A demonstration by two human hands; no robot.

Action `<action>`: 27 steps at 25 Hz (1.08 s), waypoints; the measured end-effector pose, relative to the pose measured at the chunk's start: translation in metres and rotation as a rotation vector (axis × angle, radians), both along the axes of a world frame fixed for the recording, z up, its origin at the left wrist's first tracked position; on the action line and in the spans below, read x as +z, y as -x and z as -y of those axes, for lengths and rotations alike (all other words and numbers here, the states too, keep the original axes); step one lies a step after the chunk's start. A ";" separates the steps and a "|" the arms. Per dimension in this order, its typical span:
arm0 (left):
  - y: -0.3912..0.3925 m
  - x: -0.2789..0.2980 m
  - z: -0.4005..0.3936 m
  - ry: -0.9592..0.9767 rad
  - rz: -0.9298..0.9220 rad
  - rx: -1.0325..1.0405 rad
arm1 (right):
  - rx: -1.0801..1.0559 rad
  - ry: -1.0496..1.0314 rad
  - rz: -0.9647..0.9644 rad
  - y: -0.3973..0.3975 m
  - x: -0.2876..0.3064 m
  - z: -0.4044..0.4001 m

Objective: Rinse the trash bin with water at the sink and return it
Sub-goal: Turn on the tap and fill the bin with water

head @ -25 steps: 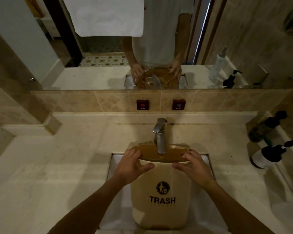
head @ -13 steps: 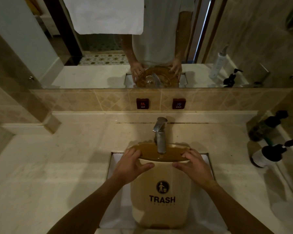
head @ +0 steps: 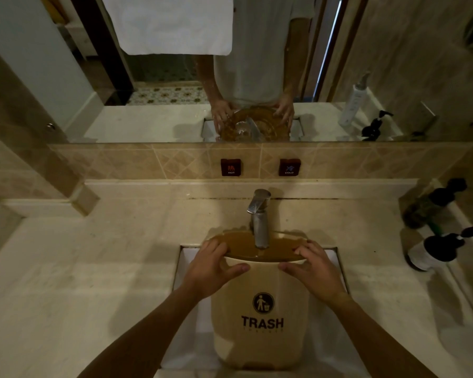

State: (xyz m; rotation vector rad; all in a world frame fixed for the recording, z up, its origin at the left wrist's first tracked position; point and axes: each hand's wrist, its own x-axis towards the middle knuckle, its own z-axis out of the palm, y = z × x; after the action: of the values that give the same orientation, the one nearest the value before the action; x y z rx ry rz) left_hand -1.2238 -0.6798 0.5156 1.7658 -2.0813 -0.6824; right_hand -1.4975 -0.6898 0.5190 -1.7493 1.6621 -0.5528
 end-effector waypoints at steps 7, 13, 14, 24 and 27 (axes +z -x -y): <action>0.000 -0.001 0.000 0.013 0.010 0.009 | 0.007 0.009 -0.001 0.000 0.000 0.000; -0.001 -0.003 0.001 0.031 0.013 0.005 | -0.006 -0.003 -0.012 0.000 -0.001 0.000; -0.001 -0.004 0.001 0.039 0.009 0.006 | -0.007 -0.003 -0.009 -0.001 -0.001 0.000; -0.002 -0.006 0.001 0.055 0.022 0.012 | -0.013 0.024 0.020 -0.003 0.002 -0.001; -0.002 -0.005 0.000 0.058 0.016 0.007 | -0.020 0.034 0.025 -0.001 -0.001 -0.001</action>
State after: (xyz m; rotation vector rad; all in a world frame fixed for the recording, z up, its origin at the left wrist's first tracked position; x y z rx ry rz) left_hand -1.2222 -0.6800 0.5108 1.7511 -2.0830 -0.6018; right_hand -1.4961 -0.6888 0.5185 -1.7445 1.6629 -0.6127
